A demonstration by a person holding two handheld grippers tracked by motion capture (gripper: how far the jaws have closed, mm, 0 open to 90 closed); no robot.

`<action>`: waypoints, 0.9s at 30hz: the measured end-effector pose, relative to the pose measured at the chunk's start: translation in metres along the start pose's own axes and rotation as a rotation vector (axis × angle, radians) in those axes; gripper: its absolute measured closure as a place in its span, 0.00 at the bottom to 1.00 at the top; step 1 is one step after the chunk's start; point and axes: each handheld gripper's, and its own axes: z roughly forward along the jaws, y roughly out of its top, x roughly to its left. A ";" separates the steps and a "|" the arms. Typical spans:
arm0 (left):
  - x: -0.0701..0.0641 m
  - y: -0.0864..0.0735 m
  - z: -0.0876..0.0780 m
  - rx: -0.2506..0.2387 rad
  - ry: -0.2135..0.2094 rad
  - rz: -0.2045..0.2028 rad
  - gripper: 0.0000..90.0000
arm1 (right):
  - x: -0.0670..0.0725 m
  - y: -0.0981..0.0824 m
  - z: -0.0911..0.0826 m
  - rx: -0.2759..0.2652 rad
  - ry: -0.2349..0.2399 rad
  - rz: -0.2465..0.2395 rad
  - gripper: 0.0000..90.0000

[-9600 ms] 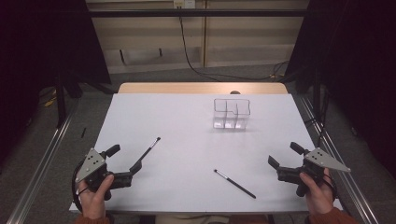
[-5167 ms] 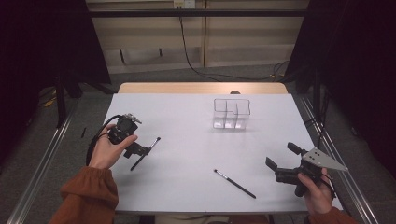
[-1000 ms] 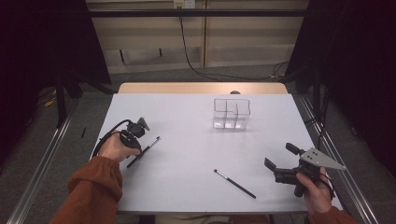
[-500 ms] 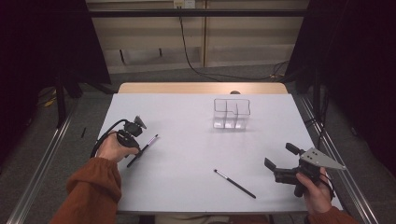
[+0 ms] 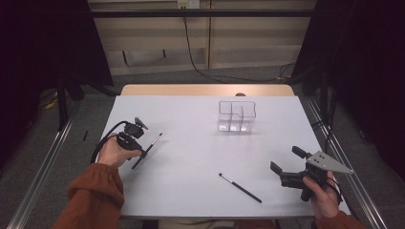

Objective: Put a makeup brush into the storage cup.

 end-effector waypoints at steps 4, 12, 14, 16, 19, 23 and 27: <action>0.002 -0.002 0.000 -0.020 0.005 -0.015 0.94 | 0.000 0.000 0.000 0.000 -0.001 0.000 0.00; 0.002 -0.007 -0.009 -0.126 -0.017 -0.014 0.94 | 0.000 0.000 0.000 0.000 0.000 0.000 0.00; 0.000 -0.008 -0.012 -0.158 -0.016 -0.015 0.94 | 0.000 0.000 0.000 0.001 0.000 0.001 0.00; -0.001 -0.010 -0.013 -0.186 -0.032 0.005 0.94 | 0.000 0.000 0.000 0.001 0.000 0.000 0.00; 0.000 -0.012 -0.015 -0.222 -0.036 0.007 0.94 | 0.000 0.000 0.000 0.001 0.001 0.003 0.00; -0.003 -0.015 -0.017 -0.268 -0.043 0.023 0.94 | 0.000 0.000 0.000 0.001 0.000 0.003 0.00; -0.006 -0.017 -0.015 -0.283 -0.057 0.020 0.94 | 0.000 0.000 0.000 0.001 0.000 0.000 0.00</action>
